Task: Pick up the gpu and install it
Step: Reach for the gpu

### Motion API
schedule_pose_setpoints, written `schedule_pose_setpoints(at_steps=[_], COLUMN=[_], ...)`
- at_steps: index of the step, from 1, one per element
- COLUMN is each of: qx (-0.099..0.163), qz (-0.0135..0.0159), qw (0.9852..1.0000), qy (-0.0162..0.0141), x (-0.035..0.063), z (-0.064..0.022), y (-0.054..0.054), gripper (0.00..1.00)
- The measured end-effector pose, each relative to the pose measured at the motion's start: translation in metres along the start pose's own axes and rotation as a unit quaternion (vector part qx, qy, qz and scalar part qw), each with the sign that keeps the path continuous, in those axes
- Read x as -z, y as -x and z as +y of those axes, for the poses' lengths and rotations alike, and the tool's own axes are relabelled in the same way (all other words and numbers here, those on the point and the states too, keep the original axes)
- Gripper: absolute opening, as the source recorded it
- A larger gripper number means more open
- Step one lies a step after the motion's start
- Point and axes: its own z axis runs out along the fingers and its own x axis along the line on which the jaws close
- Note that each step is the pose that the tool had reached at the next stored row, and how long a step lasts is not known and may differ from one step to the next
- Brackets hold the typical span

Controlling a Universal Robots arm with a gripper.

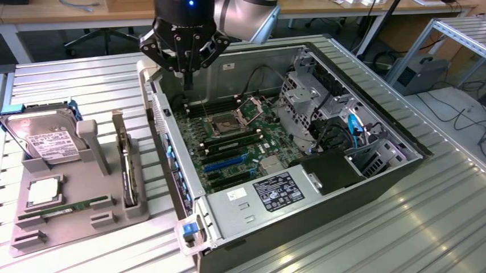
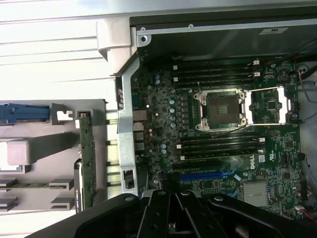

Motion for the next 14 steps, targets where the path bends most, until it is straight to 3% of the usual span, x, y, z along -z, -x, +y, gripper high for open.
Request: schedule_pose_setpoints(at_steps=[14], qx=[0.000], qz=[0.0000], qw=[1.0000], qy=[0.0000], x=[0.0001], z=[-0.0003], y=[-0.0039], gripper=[0.11])
